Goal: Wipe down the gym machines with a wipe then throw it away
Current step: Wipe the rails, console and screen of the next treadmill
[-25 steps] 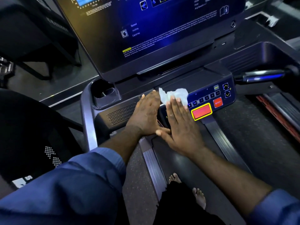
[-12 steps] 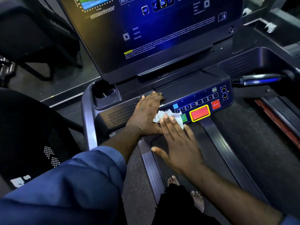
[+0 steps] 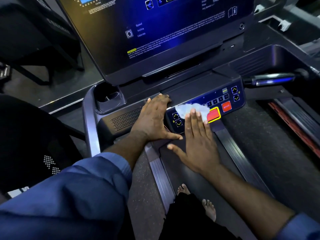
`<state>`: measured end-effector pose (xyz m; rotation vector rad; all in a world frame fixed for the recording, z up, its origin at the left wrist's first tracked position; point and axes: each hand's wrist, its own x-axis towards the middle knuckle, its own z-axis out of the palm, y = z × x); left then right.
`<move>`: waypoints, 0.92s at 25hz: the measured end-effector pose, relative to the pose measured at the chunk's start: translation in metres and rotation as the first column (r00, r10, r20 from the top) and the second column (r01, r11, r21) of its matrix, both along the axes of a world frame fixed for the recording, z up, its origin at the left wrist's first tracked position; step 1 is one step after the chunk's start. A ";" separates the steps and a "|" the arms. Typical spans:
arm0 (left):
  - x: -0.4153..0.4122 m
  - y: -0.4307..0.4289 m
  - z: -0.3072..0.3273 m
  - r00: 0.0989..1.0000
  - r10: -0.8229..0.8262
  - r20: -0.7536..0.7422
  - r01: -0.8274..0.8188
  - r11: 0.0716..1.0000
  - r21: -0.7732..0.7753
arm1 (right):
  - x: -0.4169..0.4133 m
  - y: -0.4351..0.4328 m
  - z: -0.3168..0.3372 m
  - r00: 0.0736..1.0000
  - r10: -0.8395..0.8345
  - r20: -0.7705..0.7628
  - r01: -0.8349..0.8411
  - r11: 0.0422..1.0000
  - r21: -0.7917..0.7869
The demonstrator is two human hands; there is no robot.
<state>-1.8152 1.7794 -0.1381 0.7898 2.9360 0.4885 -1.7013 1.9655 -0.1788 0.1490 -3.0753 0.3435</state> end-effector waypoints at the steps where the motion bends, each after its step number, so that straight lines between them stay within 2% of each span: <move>1: -0.001 0.000 -0.001 1.000 0.000 -0.003 0.000 1.000 0.024 | -0.015 -0.005 0.009 1.000 -0.020 -0.016 0.019 0.998 -0.059; 4: -0.003 -0.001 -0.001 1.000 -0.013 -0.018 0.014 0.999 0.043 | -0.022 -0.008 0.012 0.998 -0.023 -0.055 0.017 0.993 -0.119; 7: -0.001 0.002 -0.001 0.999 -0.024 -0.031 0.025 0.999 0.025 | 0.015 0.003 -0.008 0.989 0.134 -0.069 -0.130 0.990 0.051; 9: -0.002 0.004 0.004 1.000 -0.005 -0.016 0.006 0.997 0.080 | 0.001 0.028 -0.005 0.957 0.264 -0.117 -0.246 0.958 0.148; 10: -0.004 0.008 0.010 1.000 0.014 0.002 -0.014 0.996 0.090 | -0.013 0.042 0.002 0.956 0.263 -0.129 -0.240 0.956 0.171; 11: -0.007 0.013 0.018 0.999 0.031 0.012 -0.032 0.997 0.064 | -0.027 0.056 0.010 0.978 0.170 -0.117 -0.153 0.978 0.145; 13: -0.019 0.032 0.035 0.997 0.069 0.018 -0.068 0.997 -0.033 | -0.045 0.070 0.018 0.990 -0.135 -0.032 0.132 0.988 -0.077; 14: -0.025 0.045 0.042 0.995 0.088 0.055 -0.086 0.996 -0.032 | -0.045 0.067 0.017 0.987 -0.159 -0.004 0.157 0.981 -0.117; 15: -0.031 0.056 0.046 0.989 0.100 0.110 -0.103 0.995 0.017 | -0.040 0.061 0.014 0.996 -0.086 -0.025 0.083 0.992 -0.093; 17: -0.041 0.076 0.045 0.987 0.064 0.150 -0.078 0.993 0.091 | -0.035 0.070 0.007 0.979 0.180 -0.097 -0.174 0.982 0.073; 18: -0.039 0.077 0.041 0.989 0.038 0.144 -0.052 0.994 0.093 | -0.039 0.078 0.008 0.966 0.234 -0.113 -0.219 0.967 0.129; 19: -0.039 0.077 0.036 0.992 0.026 0.123 -0.038 0.994 0.101 | -0.045 0.086 0.010 0.982 0.155 -0.112 -0.143 0.984 0.105; 20: -0.036 0.075 0.033 0.994 0.035 0.103 -0.048 0.991 0.125 | -0.048 0.089 0.013 0.996 -0.009 -0.093 0.008 1.000 -0.004; 21: -0.035 0.075 0.032 0.995 0.057 0.085 -0.070 0.986 0.153 | -0.050 0.086 0.014 0.993 -0.104 -0.061 0.099 0.992 -0.083; 22: -0.034 0.074 0.032 0.994 0.074 0.079 -0.087 0.982 0.168 | -0.049 0.078 0.012 0.995 -0.083 -0.058 0.077 0.992 -0.102; 23: -0.035 0.075 0.033 0.993 0.079 0.089 -0.093 0.982 0.163 | -0.046 0.071 0.008 0.994 0.037 -0.100 -0.042 0.998 -0.047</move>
